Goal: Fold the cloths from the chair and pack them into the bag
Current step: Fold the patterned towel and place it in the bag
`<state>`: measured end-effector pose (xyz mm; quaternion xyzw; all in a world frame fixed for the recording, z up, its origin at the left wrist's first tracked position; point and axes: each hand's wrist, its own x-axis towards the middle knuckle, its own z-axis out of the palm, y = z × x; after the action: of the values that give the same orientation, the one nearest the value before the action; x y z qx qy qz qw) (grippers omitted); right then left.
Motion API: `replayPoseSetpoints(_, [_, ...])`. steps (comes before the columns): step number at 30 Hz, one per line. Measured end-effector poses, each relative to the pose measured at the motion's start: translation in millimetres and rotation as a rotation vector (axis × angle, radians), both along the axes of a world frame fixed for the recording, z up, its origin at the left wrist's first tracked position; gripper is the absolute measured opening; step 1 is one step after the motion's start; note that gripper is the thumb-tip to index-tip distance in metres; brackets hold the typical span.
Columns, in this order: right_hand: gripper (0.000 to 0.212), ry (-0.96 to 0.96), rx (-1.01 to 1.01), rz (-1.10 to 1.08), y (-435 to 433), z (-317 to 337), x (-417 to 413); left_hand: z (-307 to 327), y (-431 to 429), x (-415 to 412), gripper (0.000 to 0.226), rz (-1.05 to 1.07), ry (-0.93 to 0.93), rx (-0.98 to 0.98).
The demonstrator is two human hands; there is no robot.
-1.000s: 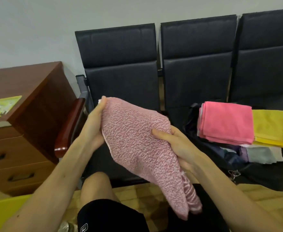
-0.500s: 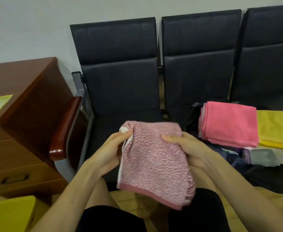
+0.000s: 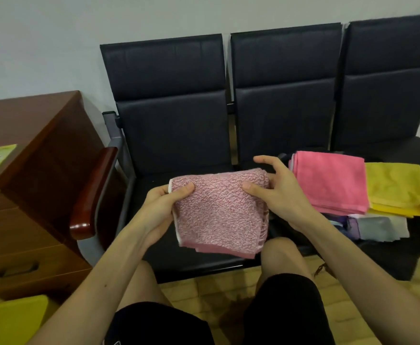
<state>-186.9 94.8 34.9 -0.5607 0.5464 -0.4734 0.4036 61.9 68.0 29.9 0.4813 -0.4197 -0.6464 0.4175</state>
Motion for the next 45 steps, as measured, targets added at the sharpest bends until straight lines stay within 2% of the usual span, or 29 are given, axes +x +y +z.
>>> replayPoseSetpoints(3, [0.052, 0.067, -0.015, 0.049, 3.5, 5.4, -5.9, 4.9, 0.8, 2.5, 0.028, 0.017, 0.073, 0.014])
replayPoseSetpoints(7, [0.047, 0.191, -0.029, 0.009, 9.2, 6.1, -12.5, 13.0, 9.2, 4.0, 0.029, -0.046, 0.051, -0.069])
replayPoseSetpoints(11, [0.037, 0.350, -0.126, -0.067, 13.2, 12.2, -16.0, 20.2, 19.3, -0.4, 0.037, -0.077, -0.101, -0.233])
replayPoseSetpoints(14, [0.030, 0.365, -0.128, -0.058, 17.2, 18.4, -21.7, 25.1, 22.5, -5.4, 0.023, 0.008, -0.247, -0.410])
replayPoseSetpoints(18, [0.018, 0.347, -0.140, -0.040, 24.5, 25.4, -29.8, 30.7, 21.0, -12.2, 0.022, 0.084, -0.487, -0.658])
replayPoseSetpoints(20, [0.012, 0.329, -0.142, -0.033, 29.2, 30.0, -35.4, 37.5, 22.0, -16.2, 0.023, 0.035, -0.536, -0.726])
replayPoseSetpoints(22, [0.010, 0.310, -0.122, 0.006, 34.5, 35.3, -45.2, 45.2, 26.7, -24.1, 0.025, -0.028, -0.486, -0.779])
replayPoseSetpoints(24, [0.012, 0.207, -0.094, 0.049, 40.6, 40.4, -55.7, 53.8, 34.6, -35.6, 0.024, -0.061, -0.357, -0.789])
replayPoseSetpoints(25, [0.015, 0.084, -0.083, 0.066, 44.4, 41.2, -61.1, 57.9, 38.0, -44.1, 0.021, -0.068, -0.312, -0.794])
replayPoseSetpoints(28, [0.038, -0.494, -0.007, 0.056, 59.8, 29.6, -71.4, 64.3, 42.8, -73.1, 0.020, -0.115, -0.277, -0.814])
replayPoseSetpoints(29, [0.053, -0.615, 0.035, 0.058, 64.3, 16.7, -72.0, 64.1, 43.0, -81.8, 0.021, -0.146, -0.277, -0.806])
replayPoseSetpoints(31, [0.072, -0.717, 0.149, 0.085, 77.9, -11.7, -73.4, 58.8, 39.8, -103.6, 0.025, -0.240, -0.273, -0.749])
replayPoseSetpoints(32, [0.071, -0.724, 0.201, 0.078, 83.6, -23.2, -73.0, 53.8, 37.7, -111.6, 0.031, -0.294, -0.291, -0.714])
replayPoseSetpoints(34, [0.053, -0.719, 0.257, -0.023, 90.5, -41.8, -82.7, 39.6, 31.7, -130.4, 0.049, -0.431, -0.339, -0.659])
replayPoseSetpoints(37, [0.036, -0.697, 0.238, -0.208, 94.8, -60.8, -119.8, 12.3, 22.3, -166.8, 0.071, -0.614, -0.336, -0.582])
replayPoseSetpoints(43, [0.020, -0.378, 0.134, -0.437, 97.5, -63.8, -219.5, -27.4, 0.8, -268.7, 0.072, -0.647, -0.292, -0.493])
replayPoseSetpoints(45, [0.026, -0.220, 0.116, -0.541, 87.5, -60.5, -263.9, -39.3, -17.4, -314.7, 0.076, -0.668, -0.295, -0.452])
